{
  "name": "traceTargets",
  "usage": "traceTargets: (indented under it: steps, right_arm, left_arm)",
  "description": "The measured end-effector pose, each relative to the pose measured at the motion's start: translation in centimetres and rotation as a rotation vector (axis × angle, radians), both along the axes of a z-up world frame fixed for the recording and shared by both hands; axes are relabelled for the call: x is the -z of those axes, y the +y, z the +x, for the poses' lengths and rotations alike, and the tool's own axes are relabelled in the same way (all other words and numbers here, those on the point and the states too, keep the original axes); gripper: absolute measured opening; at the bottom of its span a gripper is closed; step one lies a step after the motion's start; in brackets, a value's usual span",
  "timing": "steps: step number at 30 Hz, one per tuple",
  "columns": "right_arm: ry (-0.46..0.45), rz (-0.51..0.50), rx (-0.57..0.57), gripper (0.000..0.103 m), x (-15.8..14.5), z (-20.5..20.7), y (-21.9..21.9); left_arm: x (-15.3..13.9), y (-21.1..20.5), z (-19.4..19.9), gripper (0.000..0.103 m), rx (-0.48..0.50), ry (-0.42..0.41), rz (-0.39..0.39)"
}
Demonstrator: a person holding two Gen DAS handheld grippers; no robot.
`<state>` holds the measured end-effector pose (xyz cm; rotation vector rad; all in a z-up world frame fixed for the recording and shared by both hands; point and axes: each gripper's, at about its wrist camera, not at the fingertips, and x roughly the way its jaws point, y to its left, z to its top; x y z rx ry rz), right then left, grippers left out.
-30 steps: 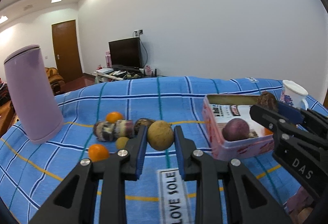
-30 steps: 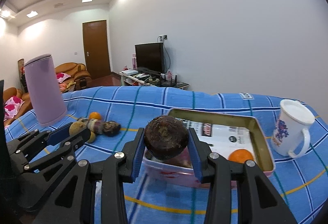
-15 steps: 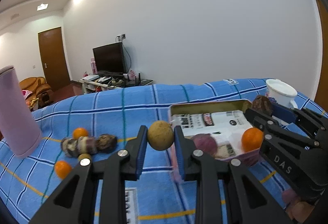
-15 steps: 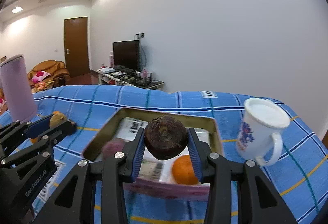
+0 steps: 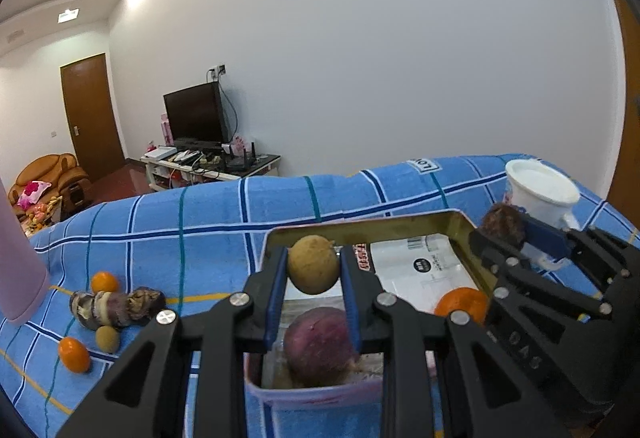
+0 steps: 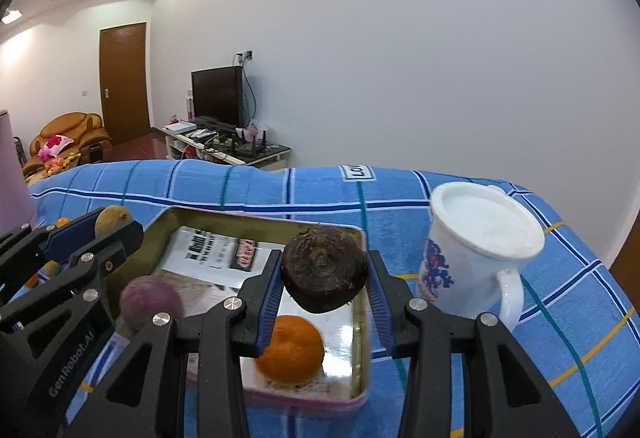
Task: Organize fruits
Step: 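Lower both fruits into the pink tin and open both tools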
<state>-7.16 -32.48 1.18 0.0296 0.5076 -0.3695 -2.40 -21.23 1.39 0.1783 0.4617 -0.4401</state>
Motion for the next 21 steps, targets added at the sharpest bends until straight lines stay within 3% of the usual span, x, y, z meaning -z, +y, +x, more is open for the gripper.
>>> traceTargets:
  steps: [7, 14, 21]
  right_arm:
    - [0.032, 0.065, 0.000, 0.043, 0.6, 0.9, -1.9]
    - [0.066, 0.041, -0.039, 0.043, 1.2, 2.3, -0.8]
    - [0.084, 0.135, -0.100, 0.043, 1.8, 3.0, -1.3]
  left_arm:
    - [1.0, -1.3, 1.3, 0.028, -0.041, 0.031, 0.036]
    - [1.5, -1.4, 2.3, 0.028, -0.048, 0.075, 0.042]
    - [1.9, -1.0, 3.4, 0.028, -0.039, 0.129, 0.032]
